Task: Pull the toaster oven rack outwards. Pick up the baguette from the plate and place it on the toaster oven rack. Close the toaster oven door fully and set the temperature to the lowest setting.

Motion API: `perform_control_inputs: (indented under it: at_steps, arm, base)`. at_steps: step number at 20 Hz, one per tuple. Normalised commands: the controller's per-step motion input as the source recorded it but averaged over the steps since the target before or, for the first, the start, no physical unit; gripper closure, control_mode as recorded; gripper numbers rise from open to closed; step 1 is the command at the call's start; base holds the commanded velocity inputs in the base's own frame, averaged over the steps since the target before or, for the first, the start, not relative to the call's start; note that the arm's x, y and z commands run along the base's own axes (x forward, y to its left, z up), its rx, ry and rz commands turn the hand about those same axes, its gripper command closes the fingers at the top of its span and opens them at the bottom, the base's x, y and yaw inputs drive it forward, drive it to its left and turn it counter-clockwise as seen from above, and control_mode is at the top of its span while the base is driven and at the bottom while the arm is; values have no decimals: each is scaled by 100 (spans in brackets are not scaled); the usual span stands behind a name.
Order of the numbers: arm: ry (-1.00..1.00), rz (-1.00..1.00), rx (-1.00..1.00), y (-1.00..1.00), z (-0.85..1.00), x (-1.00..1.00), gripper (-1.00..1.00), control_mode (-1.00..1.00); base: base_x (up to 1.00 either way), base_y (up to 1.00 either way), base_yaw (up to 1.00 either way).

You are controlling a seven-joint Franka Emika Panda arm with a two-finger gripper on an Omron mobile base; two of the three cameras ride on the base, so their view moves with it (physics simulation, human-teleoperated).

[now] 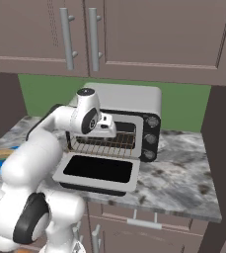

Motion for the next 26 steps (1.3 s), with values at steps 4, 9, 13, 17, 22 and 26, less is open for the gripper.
perform_control_inputs:
  at_steps: [4, 9, 13, 17, 22, 26]
  arm:
    - [0, 8, -3, 0, -37, 46, -100, -100]
    - [0, 5, -2, -3, -41, 31, -100, -100]
    - [3, 0, 0, -12, -39, 20, -100, -100]
    - [7, 0, 0, -4, -38, -1, -100, -100]
    - [13, 0, 0, -13, -53, -46, -100, -100]
    - [12, 0, 0, -20, -68, -85, -100, -100]
  base:
    - [0, 0, 0]
    - [0, 0, 0]
    - [0, 0, 0]
    - [0, 0, 0]
    - [0, 0, 0]
    - [0, 0, 0]
